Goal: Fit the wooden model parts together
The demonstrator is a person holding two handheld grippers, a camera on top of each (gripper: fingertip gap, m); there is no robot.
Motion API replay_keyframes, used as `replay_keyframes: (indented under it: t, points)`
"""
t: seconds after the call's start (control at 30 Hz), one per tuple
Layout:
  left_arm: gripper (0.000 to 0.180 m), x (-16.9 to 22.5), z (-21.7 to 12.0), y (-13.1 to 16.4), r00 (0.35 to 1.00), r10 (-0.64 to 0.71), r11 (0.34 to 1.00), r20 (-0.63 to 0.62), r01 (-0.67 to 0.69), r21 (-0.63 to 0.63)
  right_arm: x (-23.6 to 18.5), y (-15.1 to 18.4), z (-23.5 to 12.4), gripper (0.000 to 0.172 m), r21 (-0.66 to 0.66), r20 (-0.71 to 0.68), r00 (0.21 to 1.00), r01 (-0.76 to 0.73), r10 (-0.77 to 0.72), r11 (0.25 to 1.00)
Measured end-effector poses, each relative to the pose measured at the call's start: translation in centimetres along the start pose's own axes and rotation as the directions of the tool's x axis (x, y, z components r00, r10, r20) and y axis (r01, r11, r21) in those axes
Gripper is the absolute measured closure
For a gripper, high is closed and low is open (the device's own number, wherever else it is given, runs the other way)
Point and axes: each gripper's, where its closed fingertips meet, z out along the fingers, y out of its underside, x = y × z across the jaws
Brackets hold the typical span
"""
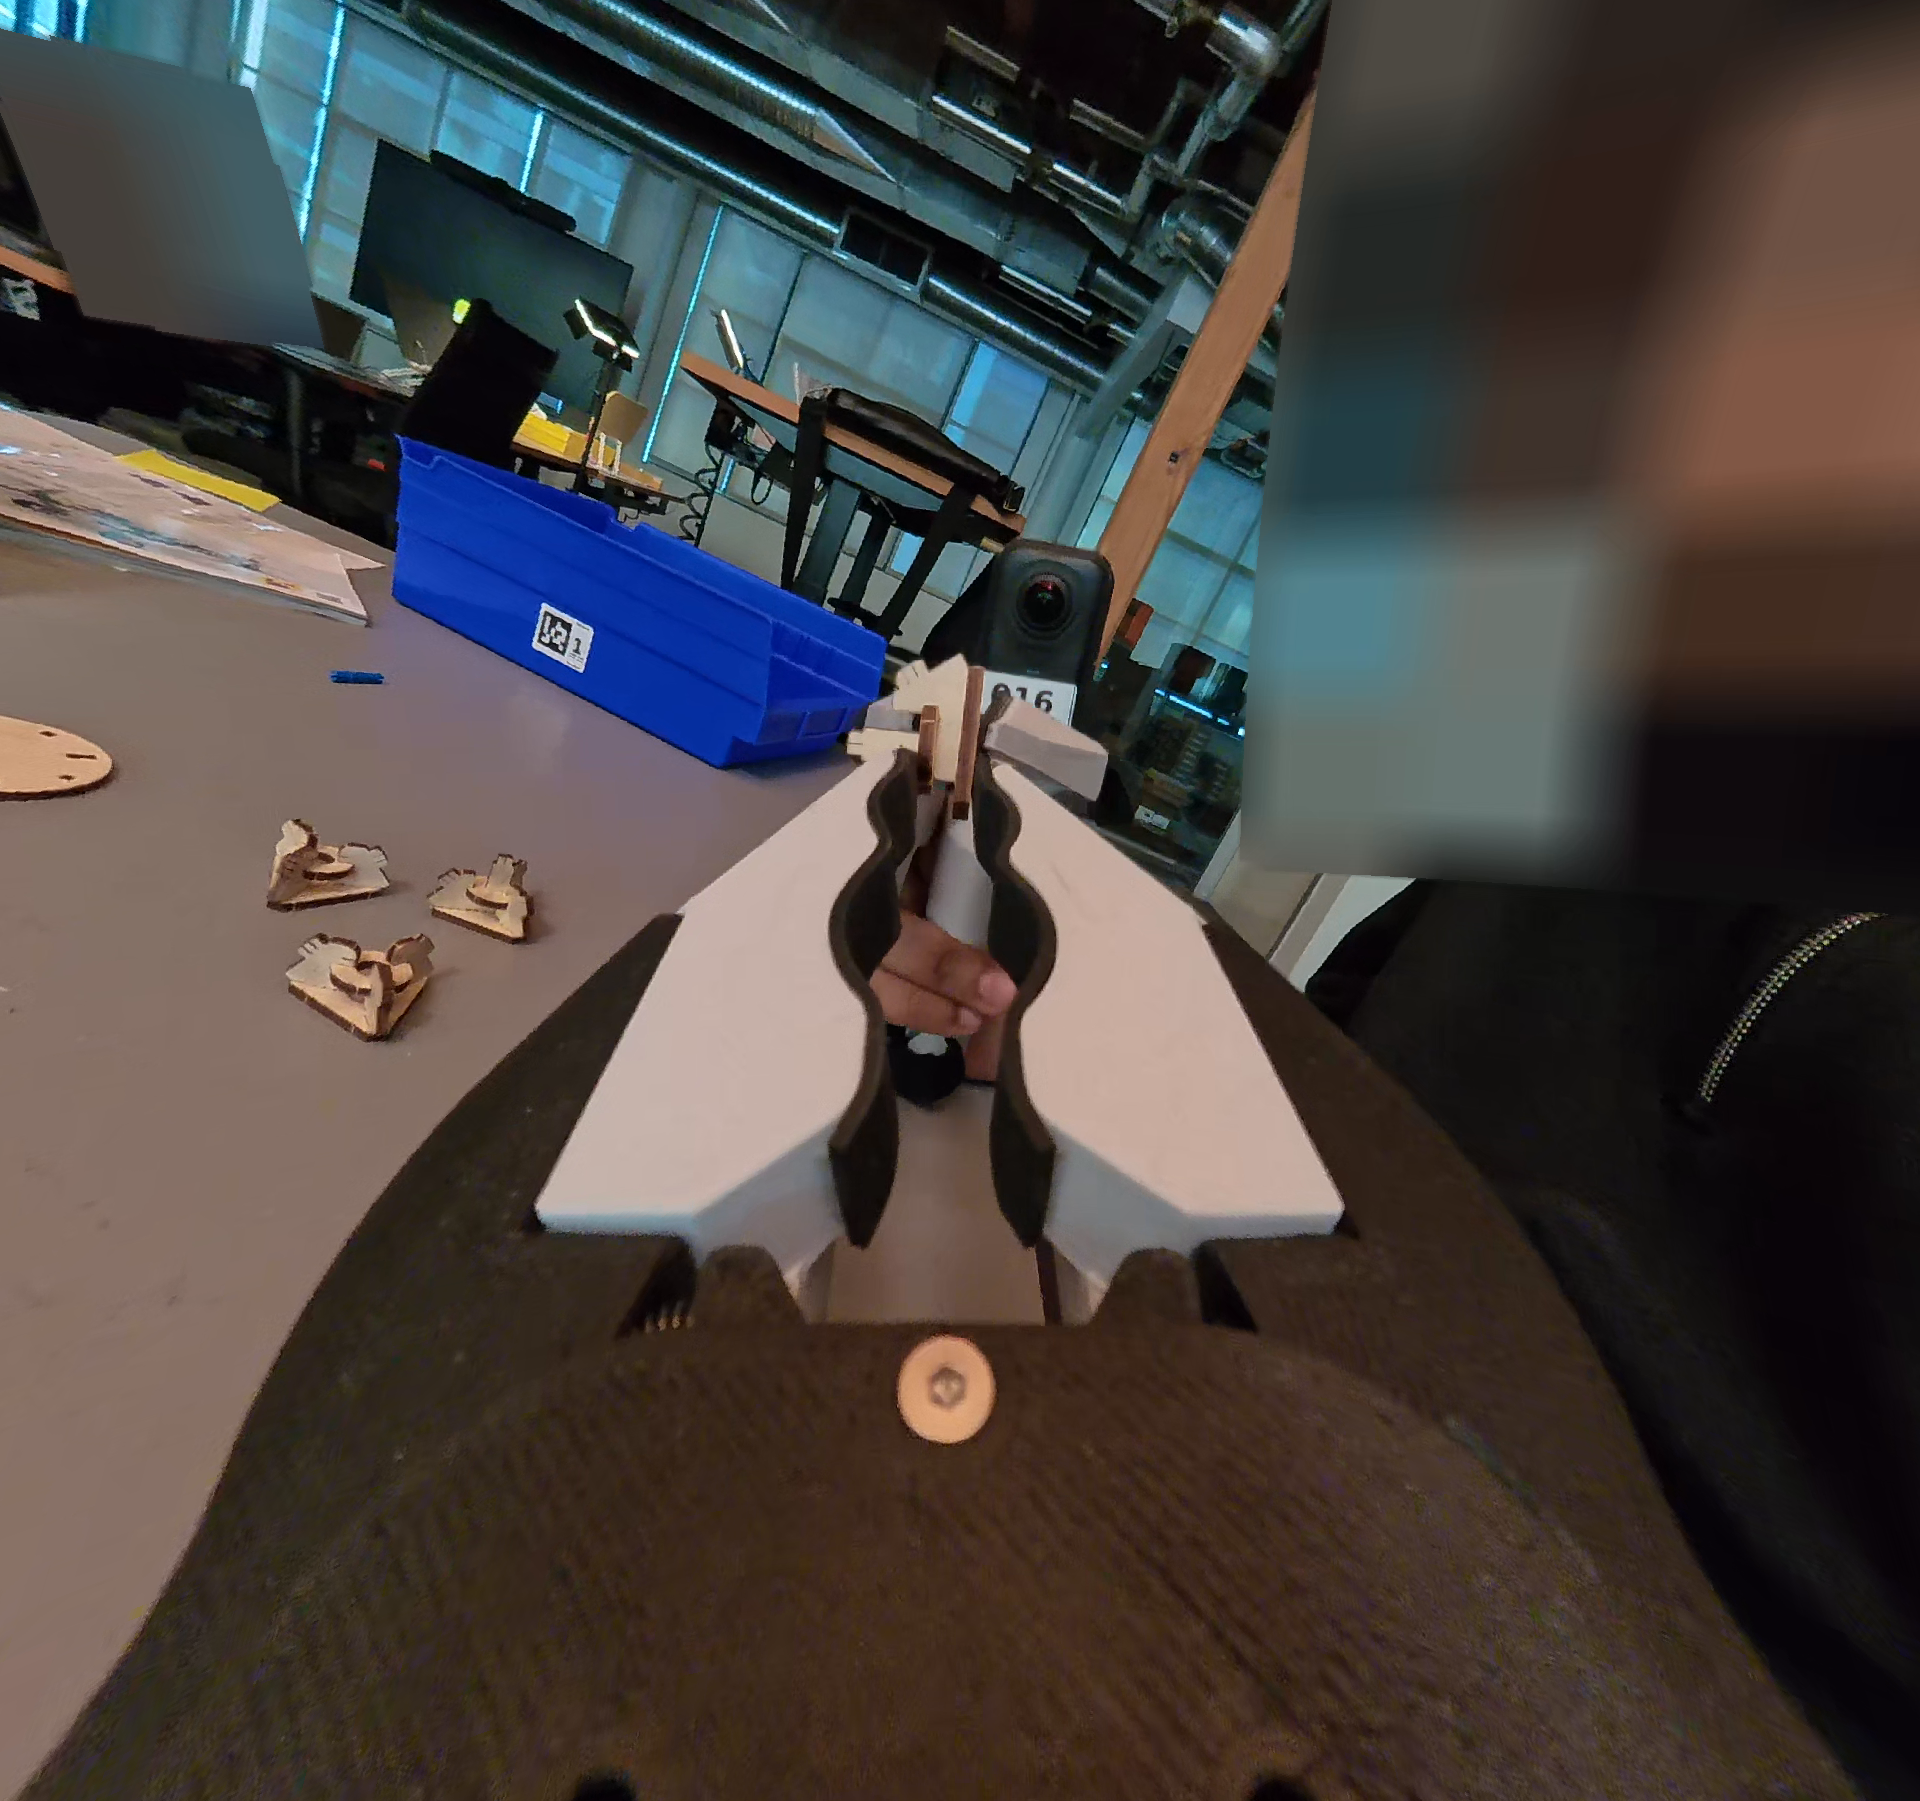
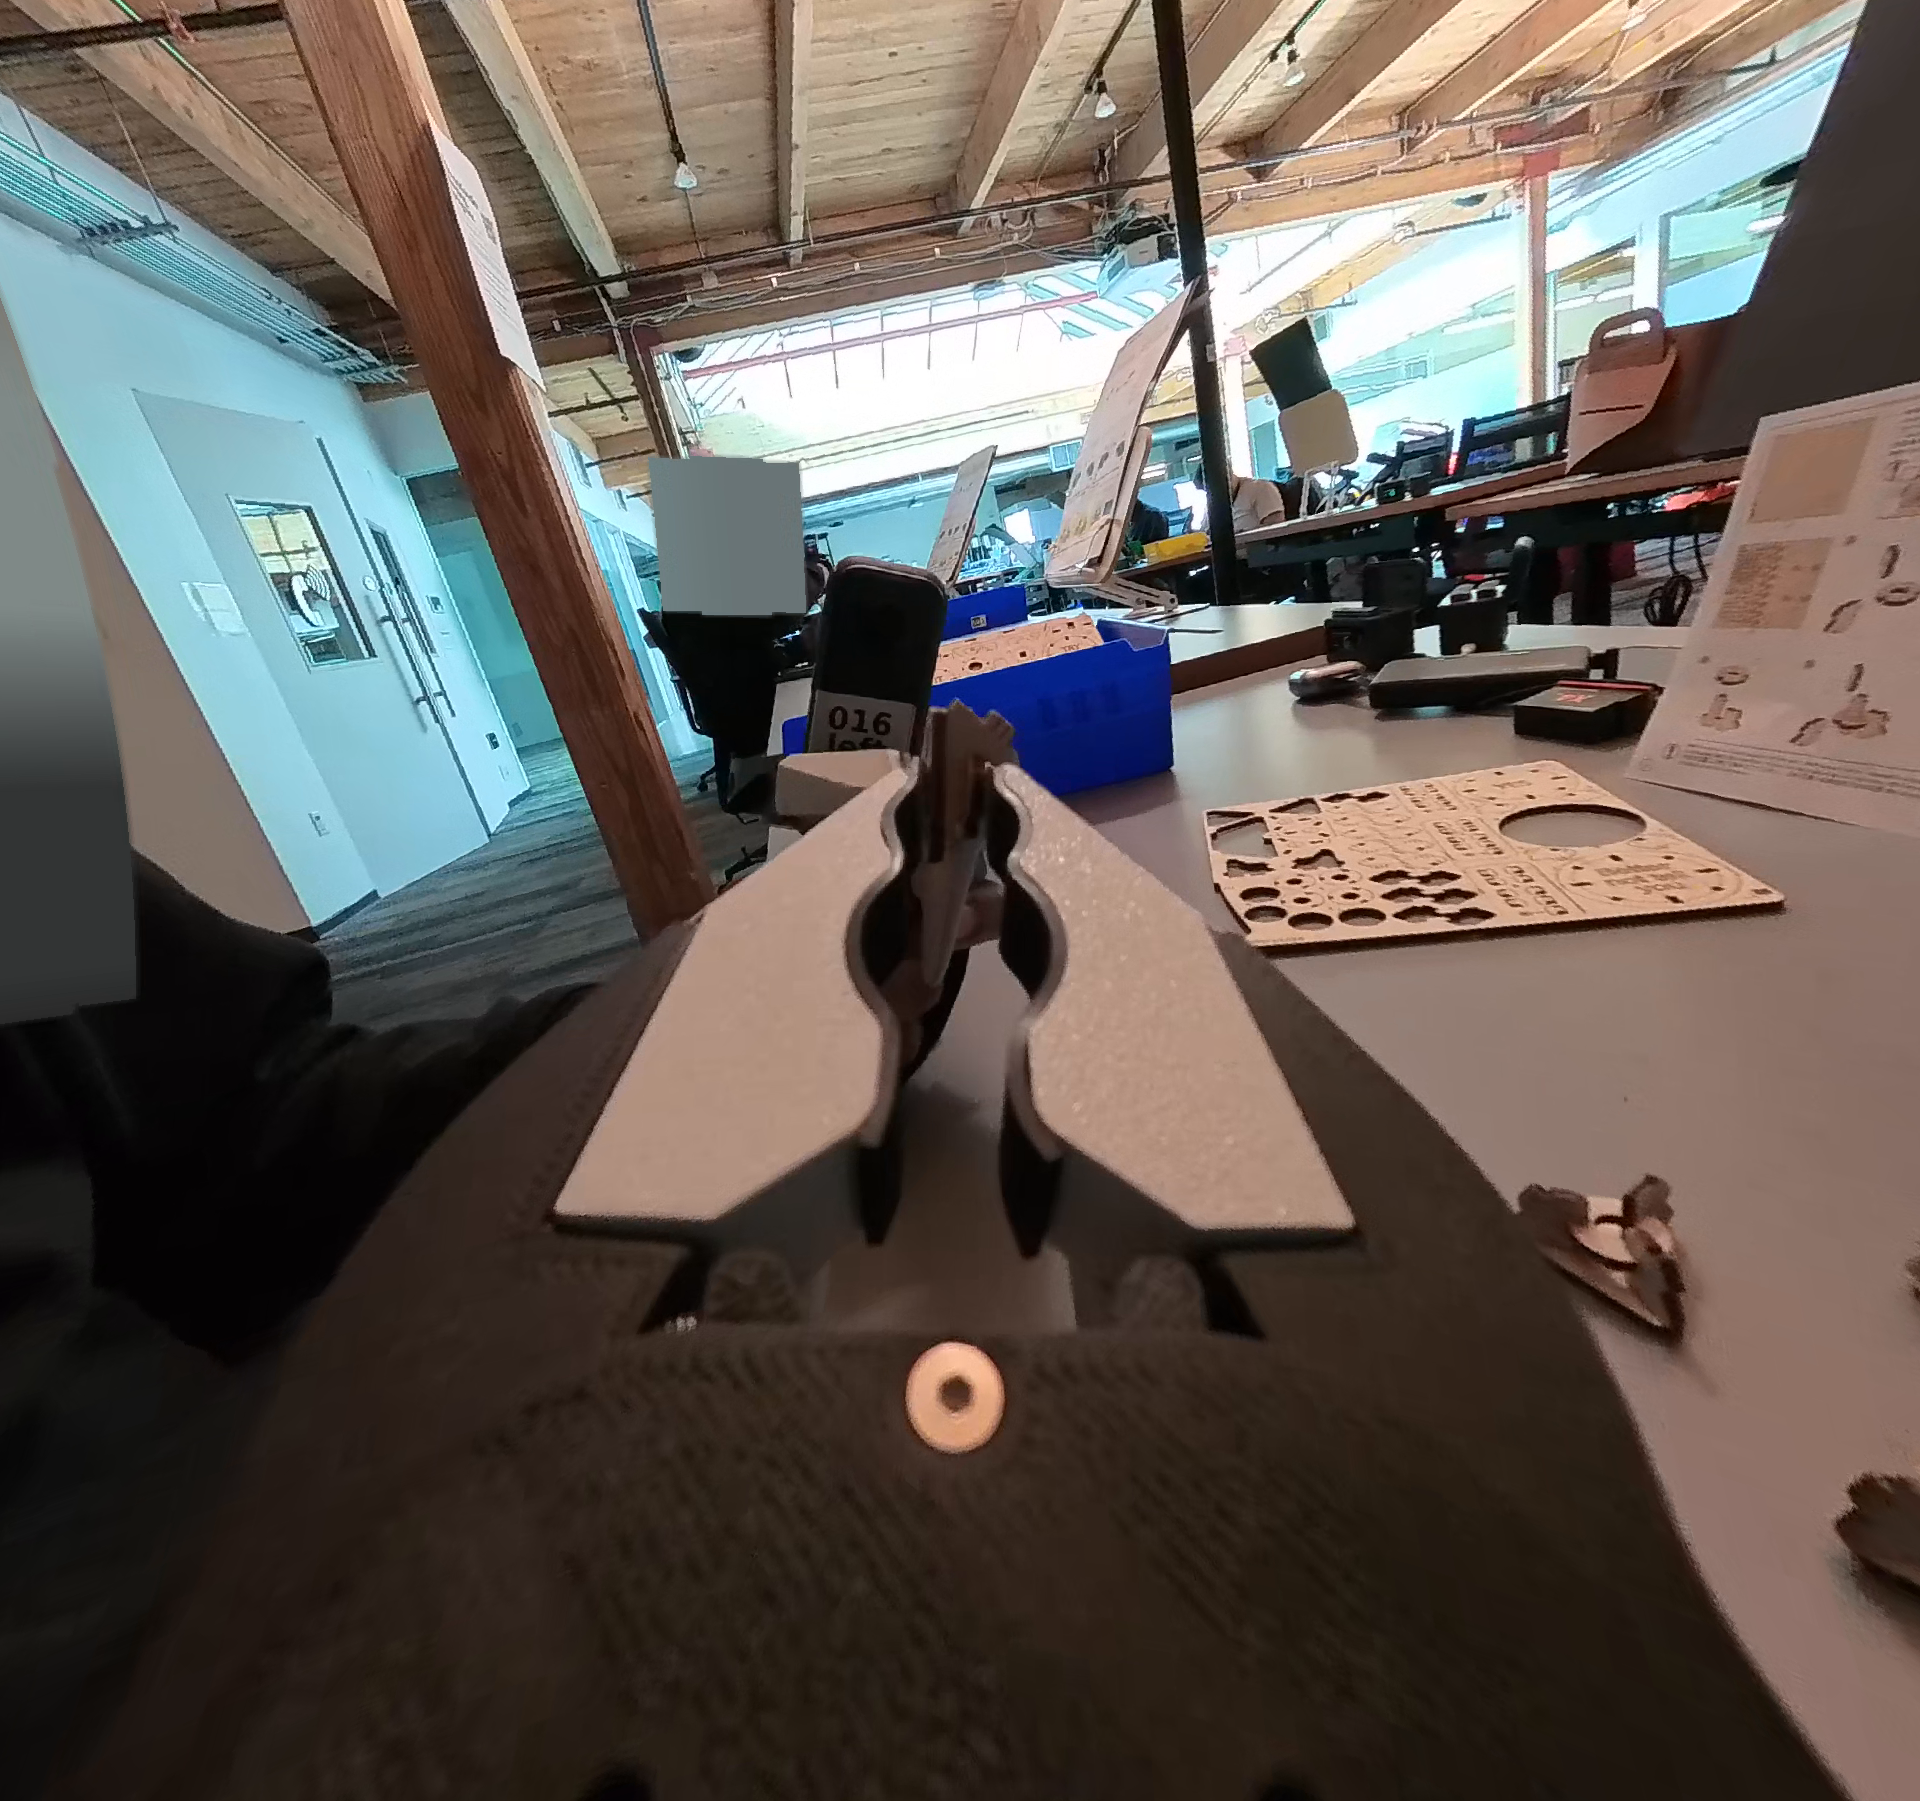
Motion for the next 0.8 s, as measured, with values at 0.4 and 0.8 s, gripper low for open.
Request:
replay_keyframes:
  t: [0.4, 0.8]
  points:
    - [0.173, 0.1, -0.8, -1.0, 0.999, -0.035, 0.997, -0.029, 0.037, 0.068, 0.3, -0.5, -0.3, 0.153, 0.043, -0.024, 1.000, 0.006, -0.005, 0.999]
    - [0.172, 0.2, -0.1, -0.1, 1.000, -0.011, 1.000, -0.014, 0.011, 0.010, 0.1, -0.3, -0.1, 0.153, 0.031, -0.011, 1.000, -0.002, 0.003, 1.000]
